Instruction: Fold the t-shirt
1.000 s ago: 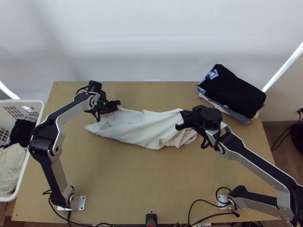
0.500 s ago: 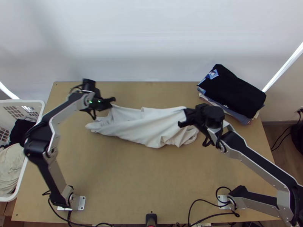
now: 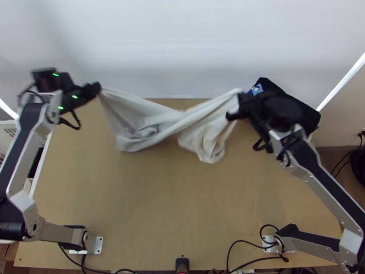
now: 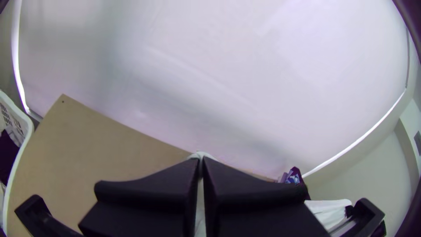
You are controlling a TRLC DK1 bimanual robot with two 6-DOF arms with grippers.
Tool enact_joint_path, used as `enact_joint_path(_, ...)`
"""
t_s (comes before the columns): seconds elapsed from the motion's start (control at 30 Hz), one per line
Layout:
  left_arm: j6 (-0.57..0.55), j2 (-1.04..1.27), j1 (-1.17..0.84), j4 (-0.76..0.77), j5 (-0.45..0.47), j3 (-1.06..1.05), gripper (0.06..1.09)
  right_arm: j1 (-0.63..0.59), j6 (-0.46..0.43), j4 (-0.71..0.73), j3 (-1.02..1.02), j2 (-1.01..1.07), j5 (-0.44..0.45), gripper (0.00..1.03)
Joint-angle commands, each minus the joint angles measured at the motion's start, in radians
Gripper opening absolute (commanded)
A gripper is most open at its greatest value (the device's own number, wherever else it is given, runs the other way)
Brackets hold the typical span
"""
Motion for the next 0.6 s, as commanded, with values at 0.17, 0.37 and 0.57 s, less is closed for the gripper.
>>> enact_joint_path(0.17, -0.026, -0.066, 0.118, -0.11, -0.008, 0.188, 0.1, -0.031, -0.111, -0.014, 0.199, -0.026, 0.049, 0.03)
enact_joint_path(0.37, -0.021, -0.157, 0.135, -0.191, 0.021, 0.2, 0.1, -0.03, -0.118, -0.044, 0.183, -0.102, 0.055, 0.03)
enact_joint_path(0.57, 0.019, -0.23, 0.106, -0.216, 0.039, -0.007, 0.1, -0.02, -0.115, -0.05, 0.097, -0.173, 0.056, 0.03)
